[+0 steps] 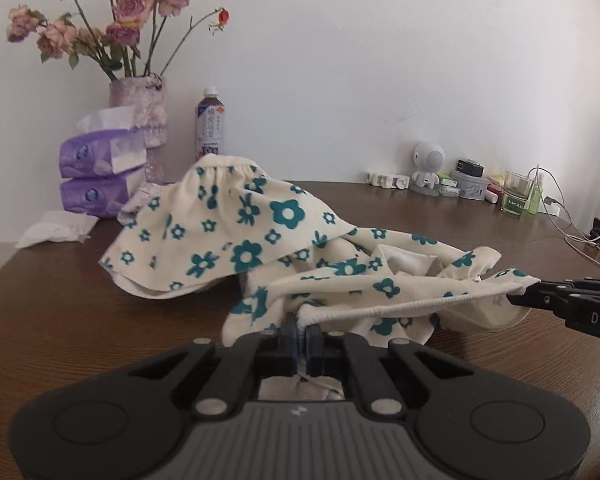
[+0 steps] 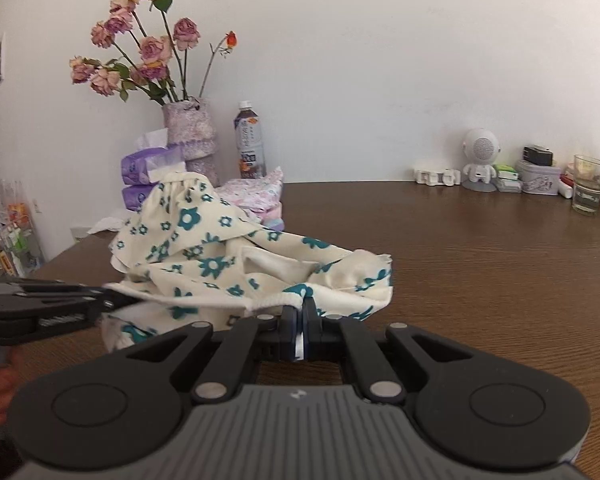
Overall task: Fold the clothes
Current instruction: 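Lift the shirt high with both grippers and shake it out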
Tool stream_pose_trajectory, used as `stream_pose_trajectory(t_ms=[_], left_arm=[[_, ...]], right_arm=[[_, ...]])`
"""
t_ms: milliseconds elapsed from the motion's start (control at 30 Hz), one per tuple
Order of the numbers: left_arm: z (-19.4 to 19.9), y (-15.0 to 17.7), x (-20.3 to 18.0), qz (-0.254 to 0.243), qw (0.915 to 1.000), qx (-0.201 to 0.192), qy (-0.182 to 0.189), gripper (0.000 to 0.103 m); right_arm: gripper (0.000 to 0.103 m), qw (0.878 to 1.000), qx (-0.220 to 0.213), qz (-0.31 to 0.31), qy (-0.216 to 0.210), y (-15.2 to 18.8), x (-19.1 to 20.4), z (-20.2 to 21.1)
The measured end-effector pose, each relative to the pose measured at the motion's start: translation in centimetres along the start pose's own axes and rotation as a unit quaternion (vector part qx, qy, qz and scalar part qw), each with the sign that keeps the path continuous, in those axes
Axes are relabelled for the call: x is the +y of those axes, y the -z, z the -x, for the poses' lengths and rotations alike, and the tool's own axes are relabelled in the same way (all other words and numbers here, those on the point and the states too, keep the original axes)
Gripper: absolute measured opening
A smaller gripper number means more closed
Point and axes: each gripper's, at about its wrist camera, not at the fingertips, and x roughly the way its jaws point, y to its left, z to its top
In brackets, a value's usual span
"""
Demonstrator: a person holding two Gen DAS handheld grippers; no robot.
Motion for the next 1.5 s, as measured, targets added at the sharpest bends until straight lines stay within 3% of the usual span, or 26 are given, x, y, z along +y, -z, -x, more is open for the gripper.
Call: stream_pose_trajectory(t_ms=[233,433,600,800,867,1000,1100,1233,1333,1500], left_arm=[[2.0,0.3,-0.6,-0.044,0.9984,-0.032,-0.015,0.002],[2.6,-0.1,-1.4,-0.073,0.9958,-0.054,-0.013,0.002],[2.8,-0.2,-1.9,-0.088,0.9942,-0.061,-0.014,0.002],[2.4,-0.1,-1.8,-0.09,0.9941,-0.056,-0.025,0.002],[2.2,-0.1,-1.8,-0.09,0.9941,-0.054,-0.028,0.003],[1.7,0.1,-1.3,-0.081,0.9952,-0.039,-0.038,0.005],[1.1,0.7,-0.8,-0.069,0.9968,-0.015,-0.036,0.008],[0.5,1.4,-0.9,-0.063,0.9977,0.009,-0.022,0.015],[0.2,1.6,-1.0,-0.061,0.9979,0.02,-0.012,0.015],[0.0,1.7,-0.9,-0.058,0.9979,0.029,-0.001,0.015]], right_arm=[[0.004,0.996,0.038,0.082,0.001,1.3,2.9,-1.5],[0.017,0.982,0.039,0.182,0.025,1.8,5.4,-1.8],[0.018,0.966,0.04,0.252,0.036,2.1,6.5,-2.1],[0.017,0.978,0.037,0.204,0.016,1.0,5.2,-2.0],[0.002,0.981,0.035,0.188,0.01,0.7,4.8,-1.9],[0.002,0.987,0.033,0.156,-0.003,0.0,3.9,-1.8],[0.002,0.999,-0.009,0.038,-0.013,-1.6,1.0,-0.4],[0.002,0.998,-0.054,-0.037,-0.013,-2.5,-1.0,1.2],[0.002,0.996,-0.075,-0.05,-0.012,-3.0,-1.3,1.8],[0.002,0.996,-0.073,-0.059,-0.001,-2.5,-1.8,1.8]])
